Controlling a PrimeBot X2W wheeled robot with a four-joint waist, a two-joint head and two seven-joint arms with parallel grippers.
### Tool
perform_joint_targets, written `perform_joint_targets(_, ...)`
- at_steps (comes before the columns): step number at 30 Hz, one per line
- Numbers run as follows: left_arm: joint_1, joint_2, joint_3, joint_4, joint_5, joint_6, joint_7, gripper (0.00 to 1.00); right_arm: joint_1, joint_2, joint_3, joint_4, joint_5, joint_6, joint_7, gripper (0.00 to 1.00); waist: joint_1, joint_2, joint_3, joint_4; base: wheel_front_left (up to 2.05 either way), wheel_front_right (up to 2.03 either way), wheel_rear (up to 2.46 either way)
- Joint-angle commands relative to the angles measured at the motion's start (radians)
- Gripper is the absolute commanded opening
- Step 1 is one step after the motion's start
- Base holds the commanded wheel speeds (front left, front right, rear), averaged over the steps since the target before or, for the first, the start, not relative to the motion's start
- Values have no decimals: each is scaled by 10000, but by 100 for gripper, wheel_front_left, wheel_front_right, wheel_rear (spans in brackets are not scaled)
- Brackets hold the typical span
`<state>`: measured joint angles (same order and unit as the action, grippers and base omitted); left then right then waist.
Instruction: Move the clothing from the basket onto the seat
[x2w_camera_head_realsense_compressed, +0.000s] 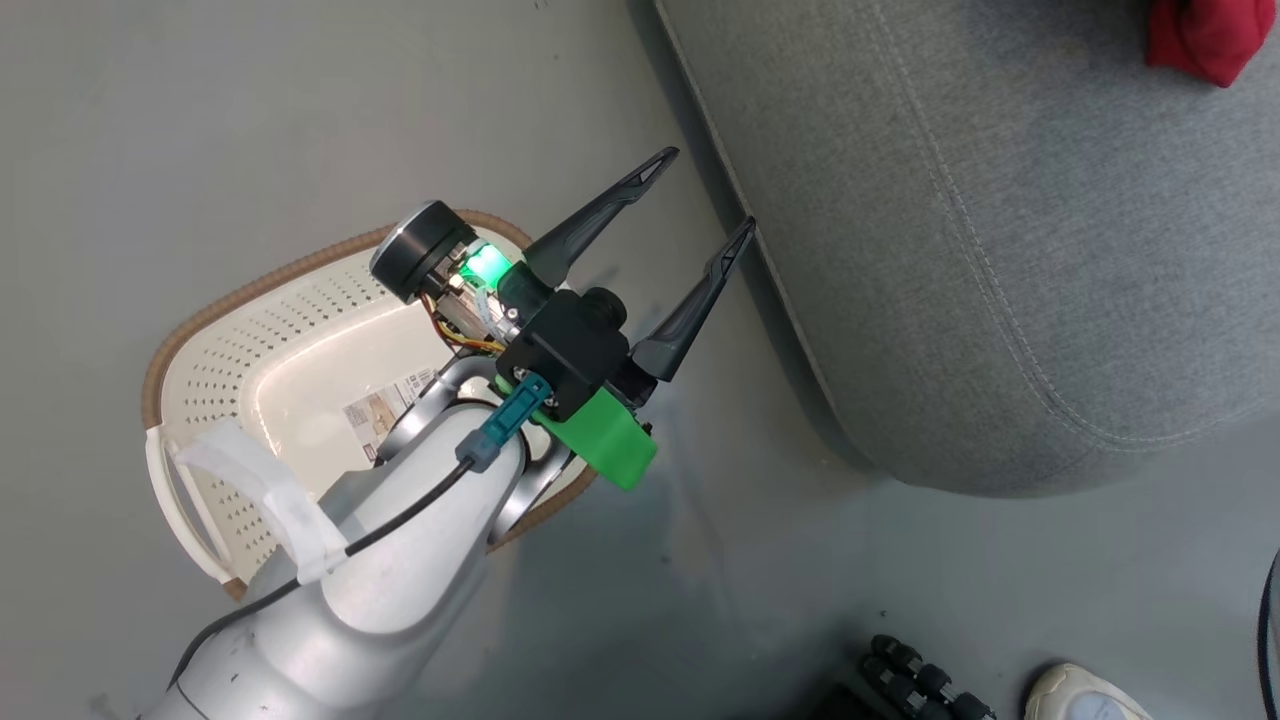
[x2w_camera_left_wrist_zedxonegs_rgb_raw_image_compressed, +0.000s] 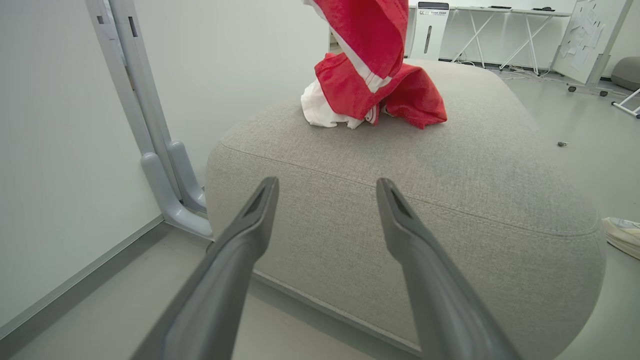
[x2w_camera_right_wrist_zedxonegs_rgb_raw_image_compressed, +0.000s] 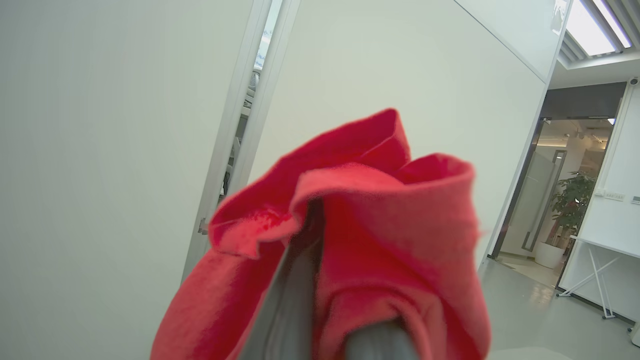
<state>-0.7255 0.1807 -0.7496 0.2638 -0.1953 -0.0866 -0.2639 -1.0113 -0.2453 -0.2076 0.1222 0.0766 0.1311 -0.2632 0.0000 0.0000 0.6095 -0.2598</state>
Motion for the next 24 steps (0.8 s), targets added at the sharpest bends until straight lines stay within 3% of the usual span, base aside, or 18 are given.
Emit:
perform_joint_targets(1, -194, 83, 3, -41, 36, 16, 1, 100, -323, -206, -174, 226, -34, -9, -23, 0, 0, 0, 605, 261, 0, 0, 0)
perform_joint_targets(10, -474, 151, -25, -104, 97, 13, -2, 100, -1649, -1016, -554, 2349, -186, -9, -23, 0, 0, 0, 1228, 487, 0, 0, 0)
perform_joint_targets(24, -532, 376, -1, -140, 26, 97, -4, 100, -1246, -841, -1340, 5255, -737, -7, -23, 0, 0, 0, 1743, 612, 0, 0, 0)
